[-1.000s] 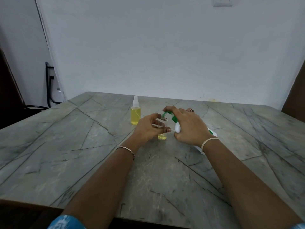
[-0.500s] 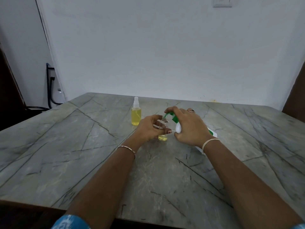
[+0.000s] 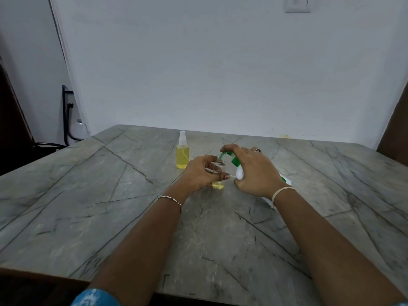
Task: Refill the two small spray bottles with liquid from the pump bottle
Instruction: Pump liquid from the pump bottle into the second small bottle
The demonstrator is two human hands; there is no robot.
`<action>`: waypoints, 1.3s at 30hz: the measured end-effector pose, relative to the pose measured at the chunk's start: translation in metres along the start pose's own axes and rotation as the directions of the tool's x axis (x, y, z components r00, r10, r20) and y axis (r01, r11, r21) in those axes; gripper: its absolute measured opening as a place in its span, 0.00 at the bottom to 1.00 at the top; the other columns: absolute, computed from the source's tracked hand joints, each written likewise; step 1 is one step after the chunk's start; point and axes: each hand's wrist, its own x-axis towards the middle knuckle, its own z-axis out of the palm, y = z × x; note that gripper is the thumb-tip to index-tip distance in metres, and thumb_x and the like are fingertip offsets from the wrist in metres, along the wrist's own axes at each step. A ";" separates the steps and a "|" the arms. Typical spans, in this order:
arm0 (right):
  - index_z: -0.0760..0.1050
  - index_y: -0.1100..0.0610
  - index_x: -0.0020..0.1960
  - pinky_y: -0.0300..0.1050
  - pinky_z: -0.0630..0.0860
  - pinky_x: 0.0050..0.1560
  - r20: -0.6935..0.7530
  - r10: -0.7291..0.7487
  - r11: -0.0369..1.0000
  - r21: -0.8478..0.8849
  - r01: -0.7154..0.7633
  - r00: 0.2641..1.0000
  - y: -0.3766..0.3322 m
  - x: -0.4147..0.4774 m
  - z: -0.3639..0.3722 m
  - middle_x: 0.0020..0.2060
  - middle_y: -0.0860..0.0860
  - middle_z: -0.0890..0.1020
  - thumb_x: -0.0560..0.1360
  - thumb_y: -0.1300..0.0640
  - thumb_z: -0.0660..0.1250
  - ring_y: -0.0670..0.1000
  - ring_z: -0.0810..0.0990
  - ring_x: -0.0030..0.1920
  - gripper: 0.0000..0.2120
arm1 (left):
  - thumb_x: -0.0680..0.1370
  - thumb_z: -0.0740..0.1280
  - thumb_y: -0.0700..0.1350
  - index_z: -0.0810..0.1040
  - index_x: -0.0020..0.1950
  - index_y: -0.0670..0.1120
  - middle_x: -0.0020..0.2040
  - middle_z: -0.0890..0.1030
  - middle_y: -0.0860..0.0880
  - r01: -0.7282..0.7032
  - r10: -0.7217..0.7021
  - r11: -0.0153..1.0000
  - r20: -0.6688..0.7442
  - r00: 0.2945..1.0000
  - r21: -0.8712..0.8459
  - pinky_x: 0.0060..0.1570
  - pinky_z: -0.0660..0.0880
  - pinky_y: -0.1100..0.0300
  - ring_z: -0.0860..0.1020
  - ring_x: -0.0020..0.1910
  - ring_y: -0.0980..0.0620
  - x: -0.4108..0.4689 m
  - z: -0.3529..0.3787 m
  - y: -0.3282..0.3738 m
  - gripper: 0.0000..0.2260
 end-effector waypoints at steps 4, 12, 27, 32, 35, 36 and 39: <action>0.56 0.38 0.73 0.53 0.77 0.54 0.015 0.006 1.000 -0.008 -0.006 1.000 0.001 -0.002 -0.001 0.58 0.52 0.79 0.66 0.52 0.71 0.55 0.74 0.51 0.41 | 0.66 0.80 0.47 0.80 0.51 0.55 0.49 0.83 0.45 0.001 -0.001 1.000 0.005 1.000 -0.005 0.48 0.82 0.46 0.82 0.51 0.46 0.000 0.000 0.000 0.16; 0.61 0.44 0.68 0.52 0.76 0.54 0.000 -0.004 1.000 0.021 0.004 1.000 0.000 0.003 0.000 0.60 0.51 0.79 0.65 0.55 0.72 0.54 0.75 0.52 0.35 | 0.66 0.80 0.47 0.79 0.51 0.55 0.49 0.84 0.47 0.001 -0.001 1.000 0.007 1.000 0.006 0.49 0.82 0.47 0.83 0.51 0.48 0.001 -0.001 -0.001 0.18; 0.60 0.42 0.66 0.53 0.76 0.53 -0.003 -0.009 0.998 0.057 0.009 1.000 0.003 0.003 0.001 0.60 0.50 0.79 0.64 0.55 0.71 0.54 0.74 0.51 0.35 | 0.66 0.80 0.46 0.79 0.51 0.55 0.50 0.83 0.45 -0.005 0.005 1.000 0.013 1.000 -0.006 0.46 0.82 0.49 0.83 0.51 0.47 0.001 0.000 0.000 0.17; 0.59 0.41 0.69 0.51 0.76 0.52 -0.009 -0.013 0.999 0.033 0.013 1.000 0.004 0.002 0.003 0.59 0.50 0.79 0.64 0.54 0.71 0.53 0.73 0.50 0.37 | 0.67 0.79 0.46 0.79 0.49 0.56 0.51 0.83 0.44 -0.006 0.006 1.000 0.007 1.000 -0.013 0.47 0.82 0.48 0.82 0.52 0.47 0.000 0.000 0.000 0.16; 0.57 0.39 0.71 0.51 0.76 0.52 0.002 -0.013 1.000 0.026 0.013 1.000 0.005 0.000 0.003 0.59 0.50 0.79 0.64 0.53 0.71 0.53 0.73 0.50 0.39 | 0.66 0.80 0.47 0.79 0.50 0.56 0.51 0.83 0.44 -0.003 0.004 1.000 0.006 1.000 -0.012 0.48 0.82 0.47 0.82 0.52 0.47 0.001 0.000 -0.001 0.16; 0.57 0.39 0.70 0.51 0.76 0.52 0.005 -0.013 0.999 0.033 0.013 1.000 0.006 0.000 0.003 0.60 0.50 0.79 0.64 0.53 0.70 0.53 0.73 0.50 0.39 | 0.66 0.80 0.47 0.80 0.51 0.55 0.51 0.83 0.45 -0.003 0.003 1.000 0.007 1.000 -0.009 0.48 0.82 0.47 0.82 0.52 0.47 0.002 -0.001 -0.002 0.16; 0.58 0.40 0.68 0.53 0.77 0.51 0.009 -0.007 0.998 0.066 0.006 1.000 0.006 0.002 0.003 0.60 0.50 0.79 0.64 0.54 0.70 0.54 0.74 0.49 0.37 | 0.65 0.80 0.49 0.80 0.56 0.50 0.50 0.84 0.45 0.006 -0.006 1.000 0.010 1.000 -0.008 0.48 0.82 0.47 0.82 0.52 0.47 0.003 0.000 -0.004 0.22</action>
